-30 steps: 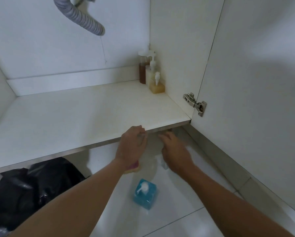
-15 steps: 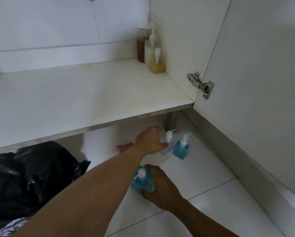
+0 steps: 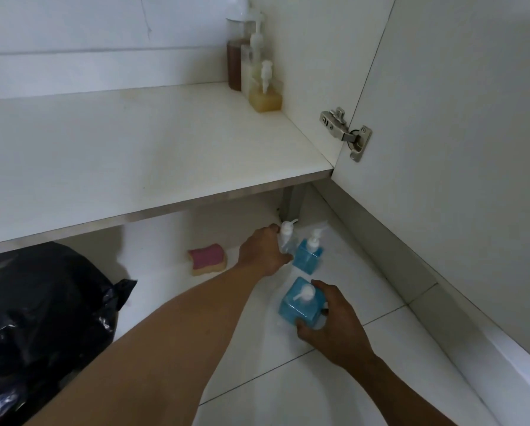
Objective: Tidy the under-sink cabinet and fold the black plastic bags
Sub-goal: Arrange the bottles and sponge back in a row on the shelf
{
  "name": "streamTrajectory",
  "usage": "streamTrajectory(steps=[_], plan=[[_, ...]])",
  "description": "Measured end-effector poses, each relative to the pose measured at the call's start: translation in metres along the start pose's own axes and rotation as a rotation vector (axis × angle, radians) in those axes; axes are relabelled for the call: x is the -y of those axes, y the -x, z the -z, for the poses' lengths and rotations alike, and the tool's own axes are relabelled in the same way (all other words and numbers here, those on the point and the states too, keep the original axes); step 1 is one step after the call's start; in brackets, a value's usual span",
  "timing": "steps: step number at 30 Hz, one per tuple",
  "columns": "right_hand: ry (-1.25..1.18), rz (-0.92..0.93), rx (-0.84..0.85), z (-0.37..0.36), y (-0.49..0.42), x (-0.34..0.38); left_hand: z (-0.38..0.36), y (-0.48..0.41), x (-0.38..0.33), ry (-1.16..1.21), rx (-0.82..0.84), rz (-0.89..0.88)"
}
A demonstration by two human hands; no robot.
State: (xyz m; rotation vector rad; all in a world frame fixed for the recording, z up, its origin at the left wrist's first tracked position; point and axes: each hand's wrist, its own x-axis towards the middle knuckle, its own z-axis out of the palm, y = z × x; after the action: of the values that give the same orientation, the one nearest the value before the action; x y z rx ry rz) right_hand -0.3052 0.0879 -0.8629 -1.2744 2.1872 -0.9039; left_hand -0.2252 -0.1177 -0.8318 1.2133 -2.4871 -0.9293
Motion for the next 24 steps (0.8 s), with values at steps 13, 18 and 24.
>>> streamTrajectory(steps=[13, 18, 24], plan=[[-0.065, -0.019, -0.043, -0.004, -0.004, -0.009, -0.014, 0.016, -0.001, 0.071, -0.264, -0.091], [-0.084, -0.004, -0.054, -0.003, -0.003, -0.009, -0.019, 0.022, -0.011, 0.096, -0.446, -0.224], [-0.076, 0.065, -0.094, 0.005, -0.003, 0.002, -0.032, 0.019, -0.020, 0.032, -0.423, -0.335]])
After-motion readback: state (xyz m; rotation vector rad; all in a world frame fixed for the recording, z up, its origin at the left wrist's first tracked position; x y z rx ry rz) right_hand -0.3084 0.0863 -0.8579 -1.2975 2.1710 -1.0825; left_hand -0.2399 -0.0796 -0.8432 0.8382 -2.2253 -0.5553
